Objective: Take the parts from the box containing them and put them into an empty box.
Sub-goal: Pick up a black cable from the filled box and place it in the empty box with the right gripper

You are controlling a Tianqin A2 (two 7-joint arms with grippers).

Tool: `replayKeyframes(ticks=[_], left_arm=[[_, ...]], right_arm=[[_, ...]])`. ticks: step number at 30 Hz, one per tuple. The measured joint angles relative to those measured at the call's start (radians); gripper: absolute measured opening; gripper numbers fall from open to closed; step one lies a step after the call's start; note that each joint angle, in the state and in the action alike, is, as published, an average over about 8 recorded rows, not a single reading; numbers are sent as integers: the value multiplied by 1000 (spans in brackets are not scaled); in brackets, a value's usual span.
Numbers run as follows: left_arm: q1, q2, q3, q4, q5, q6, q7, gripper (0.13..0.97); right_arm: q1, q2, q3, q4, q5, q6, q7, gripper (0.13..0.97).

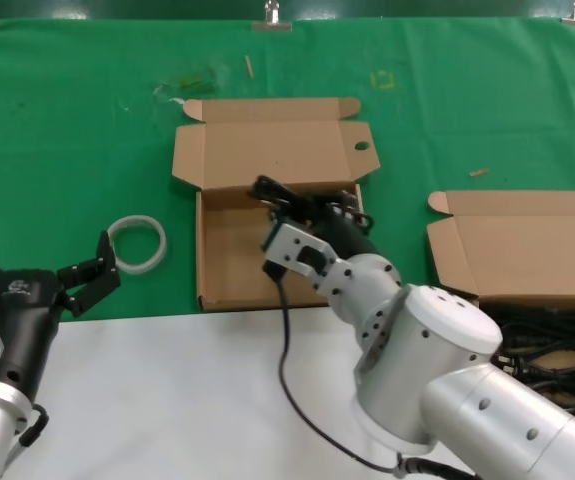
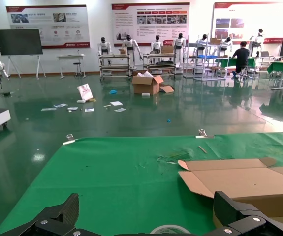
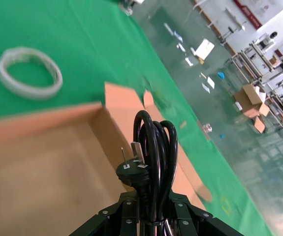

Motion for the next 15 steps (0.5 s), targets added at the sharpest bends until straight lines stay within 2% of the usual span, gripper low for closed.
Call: replayKeyframes(ticks=[15], left_arm=[[0, 0, 0, 0, 0, 0, 0, 966]], right_arm=[[96, 3, -239, 12, 0, -27, 365, 228]])
